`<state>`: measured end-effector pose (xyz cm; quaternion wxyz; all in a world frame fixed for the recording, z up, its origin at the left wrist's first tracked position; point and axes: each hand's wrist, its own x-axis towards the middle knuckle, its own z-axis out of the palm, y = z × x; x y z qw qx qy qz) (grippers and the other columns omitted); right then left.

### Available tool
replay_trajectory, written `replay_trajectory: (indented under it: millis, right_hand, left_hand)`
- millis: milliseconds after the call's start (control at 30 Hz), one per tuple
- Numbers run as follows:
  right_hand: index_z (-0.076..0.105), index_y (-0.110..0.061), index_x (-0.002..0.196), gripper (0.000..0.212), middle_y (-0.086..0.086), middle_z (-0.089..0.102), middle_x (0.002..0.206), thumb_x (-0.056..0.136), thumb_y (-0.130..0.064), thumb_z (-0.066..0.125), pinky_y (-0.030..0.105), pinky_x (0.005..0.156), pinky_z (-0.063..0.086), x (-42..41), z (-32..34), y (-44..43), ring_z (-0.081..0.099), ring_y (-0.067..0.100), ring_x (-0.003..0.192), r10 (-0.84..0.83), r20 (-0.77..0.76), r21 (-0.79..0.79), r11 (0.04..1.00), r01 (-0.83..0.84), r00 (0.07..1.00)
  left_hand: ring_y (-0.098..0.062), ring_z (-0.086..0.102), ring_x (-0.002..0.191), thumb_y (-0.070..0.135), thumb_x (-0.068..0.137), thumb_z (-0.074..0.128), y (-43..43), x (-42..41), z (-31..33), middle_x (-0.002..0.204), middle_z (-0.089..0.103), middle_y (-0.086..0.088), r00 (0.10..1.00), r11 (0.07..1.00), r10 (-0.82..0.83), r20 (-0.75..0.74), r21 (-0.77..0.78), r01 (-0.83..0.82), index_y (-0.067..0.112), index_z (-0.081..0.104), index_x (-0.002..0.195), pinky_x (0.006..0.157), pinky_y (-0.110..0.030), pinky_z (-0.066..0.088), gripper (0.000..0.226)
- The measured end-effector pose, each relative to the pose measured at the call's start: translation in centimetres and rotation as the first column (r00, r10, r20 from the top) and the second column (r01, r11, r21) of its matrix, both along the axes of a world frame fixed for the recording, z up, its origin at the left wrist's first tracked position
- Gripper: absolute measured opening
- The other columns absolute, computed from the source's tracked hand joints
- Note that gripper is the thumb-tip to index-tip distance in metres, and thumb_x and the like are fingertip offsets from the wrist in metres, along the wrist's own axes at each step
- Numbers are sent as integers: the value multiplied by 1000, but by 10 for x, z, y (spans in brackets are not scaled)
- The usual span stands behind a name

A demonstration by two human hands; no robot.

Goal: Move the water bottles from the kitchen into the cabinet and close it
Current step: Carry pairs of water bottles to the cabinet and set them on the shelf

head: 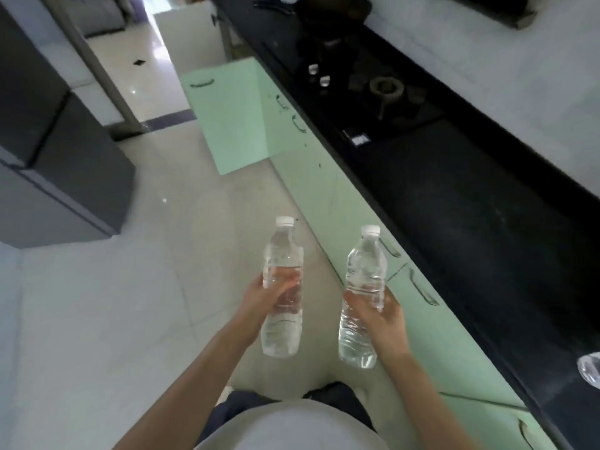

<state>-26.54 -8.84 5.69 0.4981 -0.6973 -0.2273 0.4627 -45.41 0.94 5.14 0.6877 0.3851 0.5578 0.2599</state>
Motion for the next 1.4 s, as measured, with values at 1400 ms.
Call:
replay_trajectory:
  millis: [1400]
  right_hand:
    - [65, -11, 105, 31, 12, 73, 91, 79, -20, 80, 33, 64, 61, -507, -9, 648, 73, 21, 72, 621, -13, 1, 784, -621, 784]
  left_hand:
    - [-26, 71, 76, 25, 86, 73, 479, -532, 11, 84, 72, -15, 760, 759, 648, 41, 39, -649, 4, 68, 98, 65, -31, 58, 25]
